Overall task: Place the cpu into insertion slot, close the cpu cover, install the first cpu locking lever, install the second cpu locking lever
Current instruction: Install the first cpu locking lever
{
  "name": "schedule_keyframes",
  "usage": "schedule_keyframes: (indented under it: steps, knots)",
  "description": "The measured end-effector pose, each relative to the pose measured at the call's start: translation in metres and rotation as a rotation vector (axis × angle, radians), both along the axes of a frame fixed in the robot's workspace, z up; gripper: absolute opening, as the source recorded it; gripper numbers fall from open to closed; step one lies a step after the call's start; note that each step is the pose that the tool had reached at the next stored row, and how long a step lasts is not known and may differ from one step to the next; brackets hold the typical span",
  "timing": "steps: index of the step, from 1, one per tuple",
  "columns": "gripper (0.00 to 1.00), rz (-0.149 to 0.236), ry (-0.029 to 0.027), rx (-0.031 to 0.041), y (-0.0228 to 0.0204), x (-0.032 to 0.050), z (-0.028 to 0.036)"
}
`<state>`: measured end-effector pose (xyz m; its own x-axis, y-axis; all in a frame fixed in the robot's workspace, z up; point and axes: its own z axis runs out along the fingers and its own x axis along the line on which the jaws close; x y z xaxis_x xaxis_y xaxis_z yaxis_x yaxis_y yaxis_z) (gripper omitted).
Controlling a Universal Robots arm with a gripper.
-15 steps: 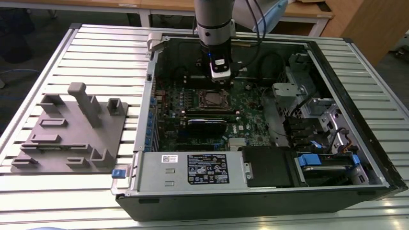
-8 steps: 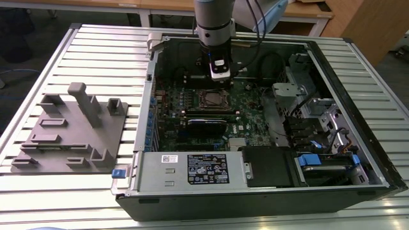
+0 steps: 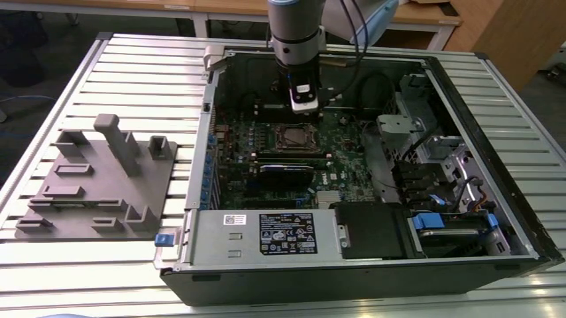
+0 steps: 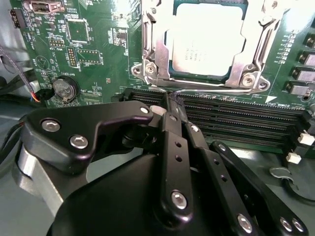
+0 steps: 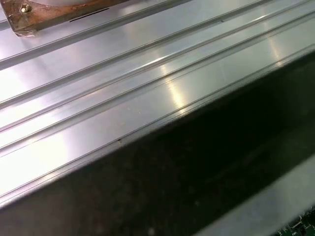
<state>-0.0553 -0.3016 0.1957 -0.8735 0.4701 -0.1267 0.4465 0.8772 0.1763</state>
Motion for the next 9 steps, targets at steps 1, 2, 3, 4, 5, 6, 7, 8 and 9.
schedule_keyframes:
  steps: [1, 2, 3, 4, 5, 6, 7, 8, 9]
  knots:
    - [0.11, 0.000, -0.0006, 0.0017, -0.0004, -0.0002, 0.0000]
    - [0.11, 0.000, -0.0014, 0.0039, -0.0008, -0.0004, 0.0000]
    - [0.11, 0.000, -0.0030, 0.0077, -0.0014, -0.0006, 0.0001]
    - [0.11, 0.000, -0.0061, 0.0132, -0.0020, -0.0010, 0.0000]
    - [0.11, 0.000, -0.0103, 0.0188, -0.0027, -0.0016, 0.0000]
    - [0.11, 0.000, -0.0134, 0.0227, -0.0032, -0.0021, 0.0000]
    - [0.11, 0.000, -0.0158, 0.0253, -0.0036, -0.0025, 0.0000]
    - [0.11, 0.000, -0.0175, 0.0272, -0.0040, -0.0029, 0.0000]
    - [0.11, 0.000, -0.0193, 0.0286, -0.0044, -0.0034, 0.0000]
